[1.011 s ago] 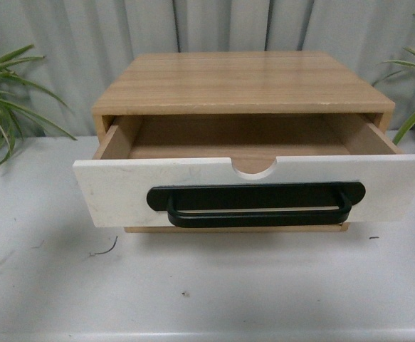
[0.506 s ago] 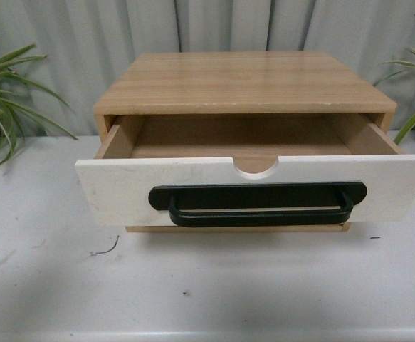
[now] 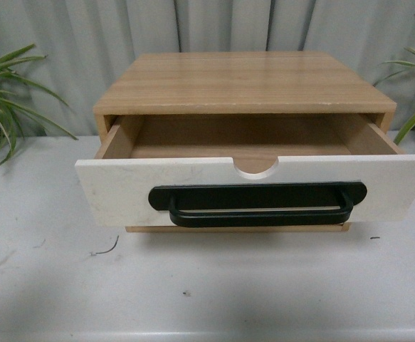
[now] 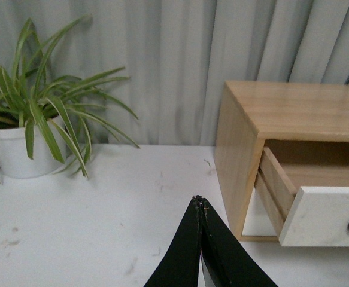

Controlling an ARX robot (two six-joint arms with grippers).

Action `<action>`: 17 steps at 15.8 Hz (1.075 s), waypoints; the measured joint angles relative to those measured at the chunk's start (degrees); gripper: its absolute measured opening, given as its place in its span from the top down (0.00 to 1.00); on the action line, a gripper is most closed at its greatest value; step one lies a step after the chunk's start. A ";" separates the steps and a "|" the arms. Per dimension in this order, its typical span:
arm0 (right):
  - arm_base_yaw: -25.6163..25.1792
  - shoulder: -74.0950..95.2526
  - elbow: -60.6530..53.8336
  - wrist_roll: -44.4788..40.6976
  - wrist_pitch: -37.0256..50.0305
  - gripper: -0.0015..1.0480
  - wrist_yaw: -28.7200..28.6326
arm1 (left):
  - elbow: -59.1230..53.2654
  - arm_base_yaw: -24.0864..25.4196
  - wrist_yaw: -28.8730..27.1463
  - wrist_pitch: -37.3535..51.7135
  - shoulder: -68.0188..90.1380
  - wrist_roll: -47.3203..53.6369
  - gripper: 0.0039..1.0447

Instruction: Pull drawer

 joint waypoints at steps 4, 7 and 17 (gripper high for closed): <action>0.00 -5.33 -1.29 0.04 -3.08 0.98 0.00 | -0.42 0.00 0.00 -6.12 -5.88 0.00 0.99; 0.00 -7.32 -1.29 0.04 -5.31 0.98 0.00 | -0.42 0.00 0.00 -8.41 -7.80 0.00 0.99; 0.00 -21.77 -1.27 0.07 -20.22 0.98 0.15 | -0.37 0.00 -0.02 -23.12 -22.01 0.02 0.99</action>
